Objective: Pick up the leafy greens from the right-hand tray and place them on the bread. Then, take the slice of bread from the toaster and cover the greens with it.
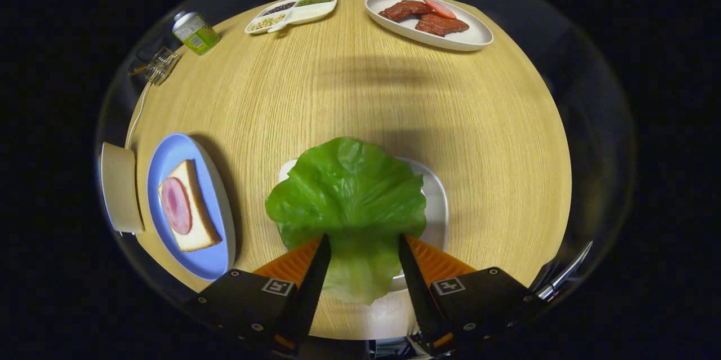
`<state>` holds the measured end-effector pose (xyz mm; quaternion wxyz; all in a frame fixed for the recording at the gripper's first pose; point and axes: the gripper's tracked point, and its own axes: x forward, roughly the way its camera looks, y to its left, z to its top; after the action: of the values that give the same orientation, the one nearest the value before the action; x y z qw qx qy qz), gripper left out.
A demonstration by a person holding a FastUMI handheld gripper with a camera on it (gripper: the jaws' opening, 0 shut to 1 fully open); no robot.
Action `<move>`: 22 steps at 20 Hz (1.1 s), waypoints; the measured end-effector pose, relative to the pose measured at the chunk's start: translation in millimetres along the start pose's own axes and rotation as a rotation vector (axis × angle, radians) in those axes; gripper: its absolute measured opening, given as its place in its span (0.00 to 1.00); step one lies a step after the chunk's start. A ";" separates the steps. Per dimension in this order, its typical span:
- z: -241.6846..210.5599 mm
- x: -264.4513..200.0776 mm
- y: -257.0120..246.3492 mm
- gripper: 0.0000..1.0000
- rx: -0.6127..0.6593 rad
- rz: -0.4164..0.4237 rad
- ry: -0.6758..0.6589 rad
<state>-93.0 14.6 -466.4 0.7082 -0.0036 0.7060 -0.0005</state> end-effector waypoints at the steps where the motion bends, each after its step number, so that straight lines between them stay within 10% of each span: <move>1: -1.3 1.8 1.1 0.74 -0.006 0.000 0.010; 5: -0.3 1.5 2.6 0.63 0.018 -0.001 0.035; 11: 0.4 1.7 1.9 0.05 0.054 -0.023 -0.008; 22: 14.5 -25.8 23.3 0.02 0.103 0.039 -0.105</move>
<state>-78.7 38.1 -440.7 0.7435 0.0464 0.6667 -0.0227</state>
